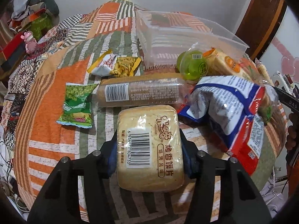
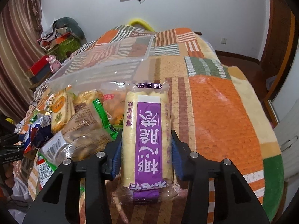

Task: Organize snacks
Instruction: 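Close the right tool on the purple bar while the left tool grips the bread cake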

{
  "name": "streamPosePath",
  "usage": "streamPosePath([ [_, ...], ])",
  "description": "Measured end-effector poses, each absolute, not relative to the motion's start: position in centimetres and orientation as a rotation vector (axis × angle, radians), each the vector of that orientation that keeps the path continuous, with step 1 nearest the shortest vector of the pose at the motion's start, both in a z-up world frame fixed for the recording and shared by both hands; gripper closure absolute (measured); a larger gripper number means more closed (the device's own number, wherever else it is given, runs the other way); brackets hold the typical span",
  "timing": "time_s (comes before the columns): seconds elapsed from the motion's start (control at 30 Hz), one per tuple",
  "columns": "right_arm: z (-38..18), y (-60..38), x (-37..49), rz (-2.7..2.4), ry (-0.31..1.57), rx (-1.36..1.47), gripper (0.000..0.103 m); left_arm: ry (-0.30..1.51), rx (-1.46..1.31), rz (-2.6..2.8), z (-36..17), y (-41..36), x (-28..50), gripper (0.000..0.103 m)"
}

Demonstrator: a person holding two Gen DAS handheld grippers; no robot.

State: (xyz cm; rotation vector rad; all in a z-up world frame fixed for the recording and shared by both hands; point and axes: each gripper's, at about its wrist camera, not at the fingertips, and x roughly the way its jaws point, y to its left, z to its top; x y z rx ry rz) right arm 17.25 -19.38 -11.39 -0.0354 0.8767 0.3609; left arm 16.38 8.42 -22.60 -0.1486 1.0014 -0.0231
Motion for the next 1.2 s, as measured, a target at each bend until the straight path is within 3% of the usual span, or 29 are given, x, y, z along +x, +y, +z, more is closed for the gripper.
streamPosePath([
  [0.37, -7.9, -19.4, 17.5, 0.377, 0.775, -0.042, 0.061, 0.851, -0.152, -0.005, -16.8, 9.2, 16.2, 0.048],
  [0.8, -5.2, -17.3, 19.2, 0.415, 0.674, -0.072, 0.061, 0.715, -0.127, -0.017, -11.4, 9.4, 21.2, 0.048],
  [1.2, -4.3, -14.5, 22.2, 0.455, 0.617, -0.089, 0.061, 0.683, -0.121, -0.056, -10.2, 7.7, 26.4, 0.048],
])
